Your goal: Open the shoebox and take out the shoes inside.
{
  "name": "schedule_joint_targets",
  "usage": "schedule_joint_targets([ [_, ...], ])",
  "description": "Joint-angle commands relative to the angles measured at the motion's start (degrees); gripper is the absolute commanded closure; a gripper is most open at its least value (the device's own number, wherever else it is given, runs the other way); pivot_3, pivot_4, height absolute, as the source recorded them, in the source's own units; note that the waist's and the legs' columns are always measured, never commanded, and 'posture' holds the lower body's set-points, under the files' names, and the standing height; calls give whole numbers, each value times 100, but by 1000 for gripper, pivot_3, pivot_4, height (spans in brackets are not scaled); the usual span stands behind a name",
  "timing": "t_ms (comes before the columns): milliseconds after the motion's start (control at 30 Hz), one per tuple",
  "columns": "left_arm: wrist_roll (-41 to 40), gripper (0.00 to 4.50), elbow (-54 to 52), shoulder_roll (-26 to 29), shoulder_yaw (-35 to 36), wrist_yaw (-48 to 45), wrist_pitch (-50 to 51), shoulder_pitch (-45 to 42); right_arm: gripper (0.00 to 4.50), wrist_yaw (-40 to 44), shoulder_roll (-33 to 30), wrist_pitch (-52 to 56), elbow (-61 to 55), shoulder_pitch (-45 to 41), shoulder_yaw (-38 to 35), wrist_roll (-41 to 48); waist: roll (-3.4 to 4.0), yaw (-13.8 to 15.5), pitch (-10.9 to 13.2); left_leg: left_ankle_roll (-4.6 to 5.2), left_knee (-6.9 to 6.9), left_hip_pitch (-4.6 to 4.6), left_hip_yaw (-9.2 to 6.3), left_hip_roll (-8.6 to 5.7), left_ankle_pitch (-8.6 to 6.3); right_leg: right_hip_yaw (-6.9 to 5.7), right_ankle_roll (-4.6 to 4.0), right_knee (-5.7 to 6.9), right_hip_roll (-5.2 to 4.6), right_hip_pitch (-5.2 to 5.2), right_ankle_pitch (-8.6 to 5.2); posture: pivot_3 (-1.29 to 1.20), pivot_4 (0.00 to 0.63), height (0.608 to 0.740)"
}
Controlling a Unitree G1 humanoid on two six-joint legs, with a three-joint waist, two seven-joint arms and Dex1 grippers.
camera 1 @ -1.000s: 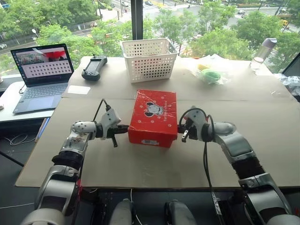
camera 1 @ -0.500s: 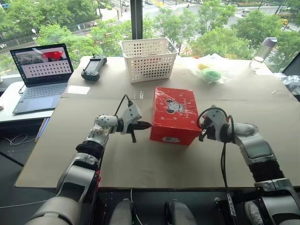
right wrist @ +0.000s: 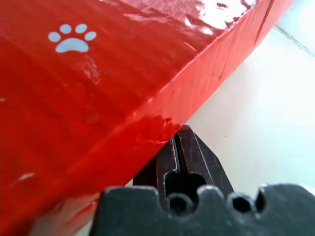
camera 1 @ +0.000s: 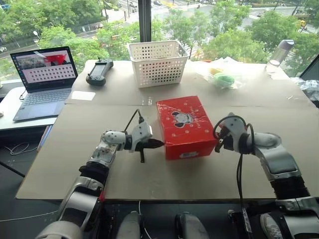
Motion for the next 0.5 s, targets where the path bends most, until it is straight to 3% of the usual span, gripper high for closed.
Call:
schedule_joint_targets([
  [33, -192, 4500, -597, -45, -79, 9, 158, 55, 4462, 304, -39, 240, -896, 123, 38, 414, 0, 10, 0, 0, 0, 0, -1, 0, 0, 0, 0, 0, -1, 0, 0, 0, 150, 733],
  [500, -249, 4500, -570, 231, 109, 143, 169, 139, 4462, 221, -95, 254, -740, 93, 8, 332, 0, 12, 0, 0, 0, 2, 0, 1, 0, 0, 19, -2, 0, -1, -13, 0, 150, 733],
])
